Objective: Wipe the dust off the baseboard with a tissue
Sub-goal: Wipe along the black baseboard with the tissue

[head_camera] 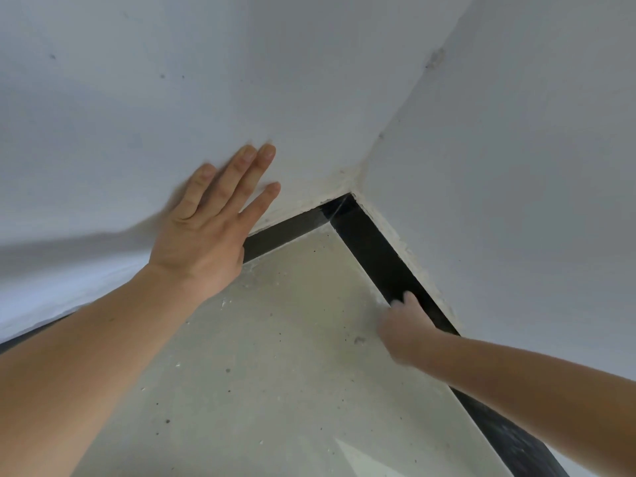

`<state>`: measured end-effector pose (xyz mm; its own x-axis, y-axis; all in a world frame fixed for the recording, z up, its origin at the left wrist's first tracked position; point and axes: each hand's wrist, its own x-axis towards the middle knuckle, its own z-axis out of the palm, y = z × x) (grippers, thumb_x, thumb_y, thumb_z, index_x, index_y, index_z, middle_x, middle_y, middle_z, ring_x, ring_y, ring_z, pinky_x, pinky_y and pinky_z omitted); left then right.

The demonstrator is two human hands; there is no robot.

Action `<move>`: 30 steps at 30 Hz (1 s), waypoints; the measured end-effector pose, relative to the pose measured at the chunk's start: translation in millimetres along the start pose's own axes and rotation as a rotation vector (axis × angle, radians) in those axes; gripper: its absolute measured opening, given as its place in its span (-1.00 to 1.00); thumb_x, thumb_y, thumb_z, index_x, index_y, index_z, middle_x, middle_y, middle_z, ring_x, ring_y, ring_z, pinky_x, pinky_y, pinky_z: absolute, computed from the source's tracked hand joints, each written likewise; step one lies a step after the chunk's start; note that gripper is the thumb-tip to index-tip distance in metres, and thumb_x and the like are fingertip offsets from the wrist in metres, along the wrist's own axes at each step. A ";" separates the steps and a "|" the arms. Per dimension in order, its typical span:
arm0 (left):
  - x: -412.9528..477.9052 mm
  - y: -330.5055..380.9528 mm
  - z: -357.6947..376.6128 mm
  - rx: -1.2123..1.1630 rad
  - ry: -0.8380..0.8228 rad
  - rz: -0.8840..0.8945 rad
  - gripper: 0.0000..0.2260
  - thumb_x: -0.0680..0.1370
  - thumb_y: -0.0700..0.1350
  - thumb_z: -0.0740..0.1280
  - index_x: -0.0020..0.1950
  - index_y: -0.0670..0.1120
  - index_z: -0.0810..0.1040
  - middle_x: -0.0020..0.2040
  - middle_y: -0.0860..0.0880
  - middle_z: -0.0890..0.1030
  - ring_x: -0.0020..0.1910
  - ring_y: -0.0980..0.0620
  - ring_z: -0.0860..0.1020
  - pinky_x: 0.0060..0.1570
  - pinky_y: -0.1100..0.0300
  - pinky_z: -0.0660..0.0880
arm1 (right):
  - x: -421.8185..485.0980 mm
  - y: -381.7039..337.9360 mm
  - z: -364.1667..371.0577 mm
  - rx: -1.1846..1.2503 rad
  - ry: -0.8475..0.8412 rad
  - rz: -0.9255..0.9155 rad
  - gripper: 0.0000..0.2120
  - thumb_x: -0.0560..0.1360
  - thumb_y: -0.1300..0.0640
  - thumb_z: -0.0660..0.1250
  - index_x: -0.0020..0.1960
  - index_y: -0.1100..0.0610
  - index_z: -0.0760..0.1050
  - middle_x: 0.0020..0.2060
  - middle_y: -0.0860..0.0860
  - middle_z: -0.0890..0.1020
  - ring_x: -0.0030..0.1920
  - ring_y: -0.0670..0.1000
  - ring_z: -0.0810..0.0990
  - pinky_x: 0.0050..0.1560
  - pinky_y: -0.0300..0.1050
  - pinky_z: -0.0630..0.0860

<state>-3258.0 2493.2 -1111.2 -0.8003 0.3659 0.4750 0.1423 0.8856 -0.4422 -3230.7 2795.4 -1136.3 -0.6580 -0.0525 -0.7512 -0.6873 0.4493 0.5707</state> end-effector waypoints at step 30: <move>17.3 36.2 -38.9 -0.193 -0.441 0.013 -0.15 0.51 0.09 0.27 0.47 0.01 -0.36 0.41 -0.32 -0.52 0.36 -0.20 -0.56 0.30 -0.04 -0.56 | -76.0 5.1 69.0 -0.035 0.014 0.037 -0.70 0.45 0.27 0.21 0.16 0.19 0.48 -0.18 0.04 0.40 -0.06 0.07 0.44 0.12 -0.02 0.25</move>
<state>-3244.1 2542.6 -1089.4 -0.9624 0.2583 0.0840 0.2264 0.9338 -0.2772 -3163.0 2863.2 -1099.2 -0.6870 -0.0496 -0.7249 -0.6728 0.4201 0.6089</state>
